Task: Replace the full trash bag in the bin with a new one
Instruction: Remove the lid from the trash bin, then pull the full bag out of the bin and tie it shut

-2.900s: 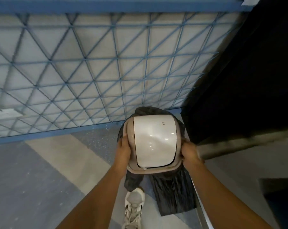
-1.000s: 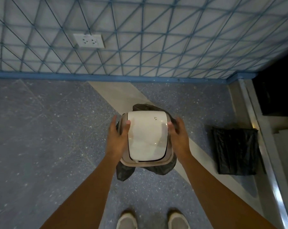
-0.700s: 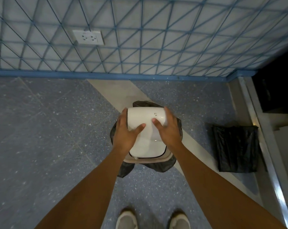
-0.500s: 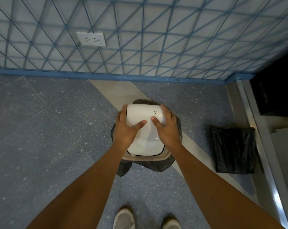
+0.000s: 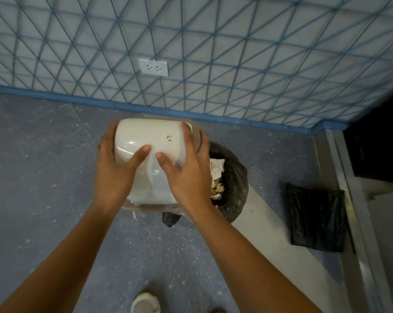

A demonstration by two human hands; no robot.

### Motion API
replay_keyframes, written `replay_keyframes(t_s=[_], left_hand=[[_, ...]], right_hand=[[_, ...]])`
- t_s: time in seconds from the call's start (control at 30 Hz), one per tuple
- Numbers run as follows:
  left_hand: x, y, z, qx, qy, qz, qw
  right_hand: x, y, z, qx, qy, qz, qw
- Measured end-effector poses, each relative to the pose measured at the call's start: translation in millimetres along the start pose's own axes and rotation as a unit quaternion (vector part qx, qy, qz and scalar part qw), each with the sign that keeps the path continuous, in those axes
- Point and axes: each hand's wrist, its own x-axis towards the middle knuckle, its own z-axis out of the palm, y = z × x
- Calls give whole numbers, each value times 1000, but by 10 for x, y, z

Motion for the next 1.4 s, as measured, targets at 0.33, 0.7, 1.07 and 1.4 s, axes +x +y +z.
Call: replay_keyframes(t_s=[0.33,0.7,1.07,1.4], left_hand=[[-386,-1208,-524,-16,14,-98,995],[-454,-3233,2,10,-60,-200,978],[-509,-4383,481,33,-72,-191,978],[-227,-4049,226,89,-148,-185,968]], right_hand=[[-817,110,1111,-11,-89,20,996],[-1273,1573,2558,-29,-248,106,962],[-1508,2536,3384,-22,-223,177,958],[-1615,2732,2800,-21,-215,194,957]])
